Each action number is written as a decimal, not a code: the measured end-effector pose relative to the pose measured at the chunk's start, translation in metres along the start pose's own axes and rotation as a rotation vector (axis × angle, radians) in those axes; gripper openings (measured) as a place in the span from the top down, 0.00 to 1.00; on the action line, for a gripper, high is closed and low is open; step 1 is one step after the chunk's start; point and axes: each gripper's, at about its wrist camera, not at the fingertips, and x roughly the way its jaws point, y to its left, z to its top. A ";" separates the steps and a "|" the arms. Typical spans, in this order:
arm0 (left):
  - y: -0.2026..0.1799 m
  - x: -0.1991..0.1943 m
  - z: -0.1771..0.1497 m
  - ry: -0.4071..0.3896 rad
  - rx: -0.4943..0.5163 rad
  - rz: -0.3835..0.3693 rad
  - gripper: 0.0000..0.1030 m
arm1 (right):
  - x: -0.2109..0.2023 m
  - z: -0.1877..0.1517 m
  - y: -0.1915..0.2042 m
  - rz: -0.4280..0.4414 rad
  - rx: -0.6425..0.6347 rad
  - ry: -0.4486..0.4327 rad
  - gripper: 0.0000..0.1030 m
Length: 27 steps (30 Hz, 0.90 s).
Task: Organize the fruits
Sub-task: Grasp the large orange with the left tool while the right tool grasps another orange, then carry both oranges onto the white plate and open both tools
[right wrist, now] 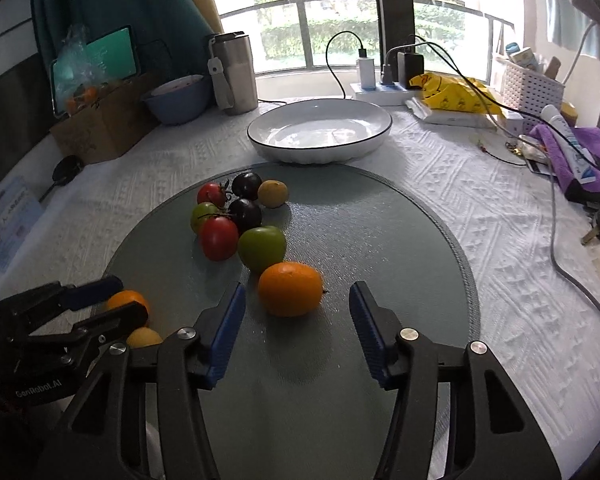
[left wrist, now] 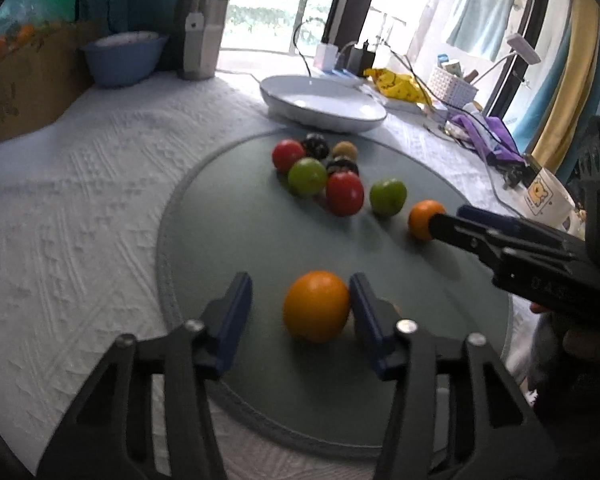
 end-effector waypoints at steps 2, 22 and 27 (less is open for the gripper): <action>0.000 0.000 0.001 0.005 0.001 -0.004 0.58 | 0.005 0.001 0.000 0.007 -0.002 0.010 0.44; -0.002 -0.003 0.038 -0.040 0.037 0.009 0.68 | 0.004 0.023 -0.009 0.033 -0.010 -0.010 0.58; 0.000 -0.001 0.060 -0.068 0.049 0.010 0.68 | 0.003 0.038 -0.016 0.027 -0.009 -0.035 0.58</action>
